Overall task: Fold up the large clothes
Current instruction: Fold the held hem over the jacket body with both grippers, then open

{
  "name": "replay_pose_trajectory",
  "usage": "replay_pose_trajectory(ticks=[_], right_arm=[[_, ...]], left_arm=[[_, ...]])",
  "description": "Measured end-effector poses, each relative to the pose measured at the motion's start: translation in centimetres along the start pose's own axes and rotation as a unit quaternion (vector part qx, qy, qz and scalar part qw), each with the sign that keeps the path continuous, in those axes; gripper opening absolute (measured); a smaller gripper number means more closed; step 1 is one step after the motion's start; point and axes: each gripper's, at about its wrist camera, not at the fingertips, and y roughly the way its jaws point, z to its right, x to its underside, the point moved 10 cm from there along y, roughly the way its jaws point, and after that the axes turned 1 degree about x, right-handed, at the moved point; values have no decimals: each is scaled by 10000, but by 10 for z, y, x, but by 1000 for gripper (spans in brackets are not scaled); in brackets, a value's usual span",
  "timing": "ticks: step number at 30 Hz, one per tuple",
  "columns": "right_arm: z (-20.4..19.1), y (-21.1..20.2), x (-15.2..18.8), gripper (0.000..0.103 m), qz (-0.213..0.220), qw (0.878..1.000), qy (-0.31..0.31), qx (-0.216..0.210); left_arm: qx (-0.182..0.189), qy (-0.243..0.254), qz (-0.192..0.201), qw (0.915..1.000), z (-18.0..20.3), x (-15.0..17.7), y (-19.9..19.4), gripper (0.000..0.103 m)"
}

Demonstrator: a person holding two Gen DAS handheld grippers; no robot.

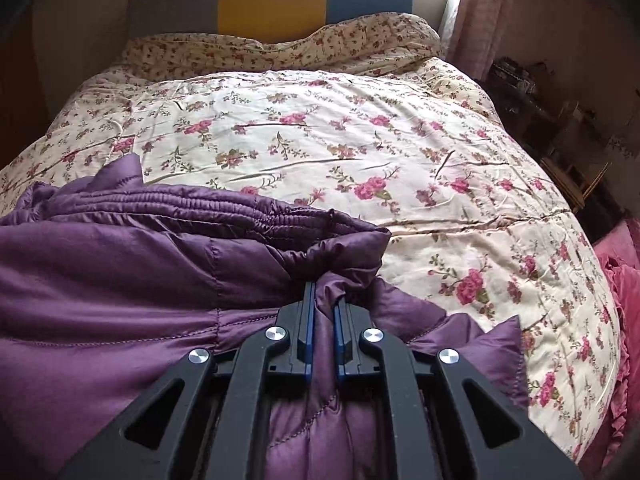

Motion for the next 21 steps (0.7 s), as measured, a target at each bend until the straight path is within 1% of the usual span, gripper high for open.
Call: replay_pose_trajectory(ticks=[6, 11, 12, 13, 14, 15, 16, 21], right_arm=[[1, 5, 1, 8, 17, 10000, -2, -2], [0, -1, 0, 10, -7, 9999, -87, 133], [2, -3, -1, 14, -6, 9998, -82, 187], [3, -5, -2, 21, 4, 9997, -53, 228], [5, -9, -3, 26, 37, 9996, -7, 268], [8, -14, -5, 41, 84, 9994, 50, 322], [10, -18, -6, 50, 131, 9994, 112, 305], [5, -44, -8, 50, 317, 9992, 220, 103]], left_arm=[[5, -143, 166, 9998, 0, -1, 4, 13], [47, -166, 135, 9998, 0, -3, -1, 15], [32, -179, 130, 9997, -1, -4, -4, 21], [6, -207, 149, 9997, -3, -5, -8, 33], [46, -270, 192, 9994, -4, -6, -15, 42], [103, -318, 230, 9992, -5, -7, -19, 56], [181, -381, 335, 9985, -5, -9, -28, 58], [371, -299, 635, 9968, 10, -15, -62, 58]])
